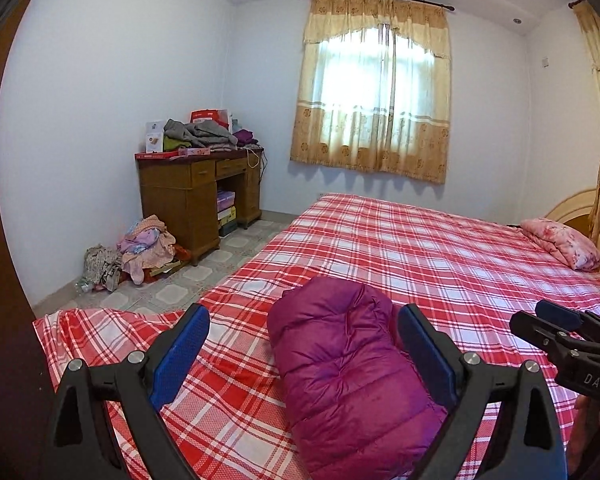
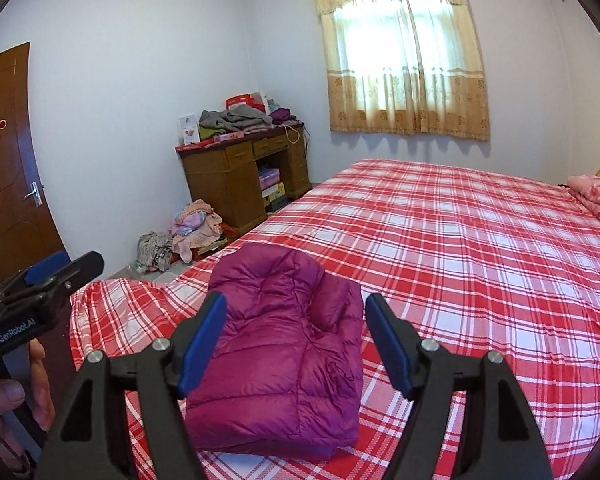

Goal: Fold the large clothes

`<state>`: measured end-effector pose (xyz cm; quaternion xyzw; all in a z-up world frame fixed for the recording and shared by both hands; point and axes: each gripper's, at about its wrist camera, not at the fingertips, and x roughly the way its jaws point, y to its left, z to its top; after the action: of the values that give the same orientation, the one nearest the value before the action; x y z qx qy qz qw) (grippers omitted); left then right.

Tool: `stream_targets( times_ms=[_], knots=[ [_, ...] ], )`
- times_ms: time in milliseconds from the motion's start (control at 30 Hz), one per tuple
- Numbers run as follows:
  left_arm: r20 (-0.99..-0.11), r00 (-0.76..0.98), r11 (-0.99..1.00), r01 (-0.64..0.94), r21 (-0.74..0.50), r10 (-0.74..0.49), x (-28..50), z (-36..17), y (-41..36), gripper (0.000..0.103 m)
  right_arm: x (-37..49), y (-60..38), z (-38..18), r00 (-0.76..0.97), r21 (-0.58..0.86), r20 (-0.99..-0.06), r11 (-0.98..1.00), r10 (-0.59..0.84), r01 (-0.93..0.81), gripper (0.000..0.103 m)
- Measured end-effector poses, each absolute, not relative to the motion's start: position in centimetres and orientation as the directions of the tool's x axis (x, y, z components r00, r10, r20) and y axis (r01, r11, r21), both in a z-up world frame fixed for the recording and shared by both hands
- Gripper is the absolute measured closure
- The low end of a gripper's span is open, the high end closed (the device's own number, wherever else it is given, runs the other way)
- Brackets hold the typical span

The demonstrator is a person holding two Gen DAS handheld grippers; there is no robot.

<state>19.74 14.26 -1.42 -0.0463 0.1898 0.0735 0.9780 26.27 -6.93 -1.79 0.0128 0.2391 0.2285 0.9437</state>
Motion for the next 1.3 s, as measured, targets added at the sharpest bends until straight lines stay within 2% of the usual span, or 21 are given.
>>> stream_targets(
  times_ms=[1300],
  knots=[
    [-0.396, 0.908, 0.983, -0.172, -0.058, 0.135, 19.67, -2.35, 14.07, 0.007, 25.68, -6.38, -2.17, 0.773, 0.137, -0.447, 0.888, 0.45, -0.438, 0.027]
  ],
)
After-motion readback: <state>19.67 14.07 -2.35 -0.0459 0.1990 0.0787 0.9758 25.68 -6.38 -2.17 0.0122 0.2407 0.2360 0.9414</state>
